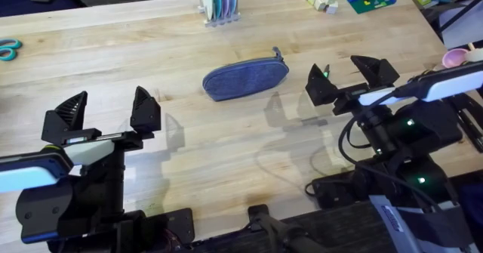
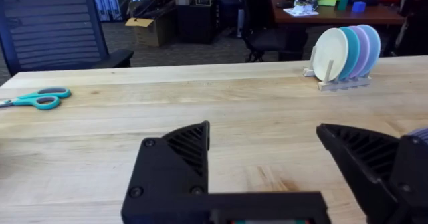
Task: Unzip the bag, pick up the pens from the table one at a time and place them inside, then zip the bag closed.
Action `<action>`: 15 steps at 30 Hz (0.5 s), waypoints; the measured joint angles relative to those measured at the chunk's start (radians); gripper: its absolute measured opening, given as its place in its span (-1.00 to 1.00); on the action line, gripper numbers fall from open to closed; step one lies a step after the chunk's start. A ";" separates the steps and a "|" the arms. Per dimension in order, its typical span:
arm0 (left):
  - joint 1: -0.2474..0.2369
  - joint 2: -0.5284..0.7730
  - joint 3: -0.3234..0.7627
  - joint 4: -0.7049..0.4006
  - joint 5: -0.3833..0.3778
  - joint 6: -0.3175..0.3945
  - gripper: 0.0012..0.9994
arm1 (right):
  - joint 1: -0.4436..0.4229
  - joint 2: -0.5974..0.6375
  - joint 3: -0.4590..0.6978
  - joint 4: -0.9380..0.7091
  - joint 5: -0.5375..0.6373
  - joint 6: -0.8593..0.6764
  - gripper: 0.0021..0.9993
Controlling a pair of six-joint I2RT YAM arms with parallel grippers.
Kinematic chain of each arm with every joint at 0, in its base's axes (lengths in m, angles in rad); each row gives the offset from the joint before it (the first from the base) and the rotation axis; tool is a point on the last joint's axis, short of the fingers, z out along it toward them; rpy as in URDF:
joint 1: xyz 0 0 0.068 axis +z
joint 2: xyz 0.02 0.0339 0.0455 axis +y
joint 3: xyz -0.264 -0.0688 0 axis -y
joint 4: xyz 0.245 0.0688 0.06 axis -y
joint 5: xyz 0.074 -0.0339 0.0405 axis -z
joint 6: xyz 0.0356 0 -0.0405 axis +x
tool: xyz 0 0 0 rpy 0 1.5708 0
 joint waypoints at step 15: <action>0.000 0.000 0.000 -0.001 0.000 0.000 0.99 | 0.000 0.001 0.005 -0.017 0.000 0.000 1.00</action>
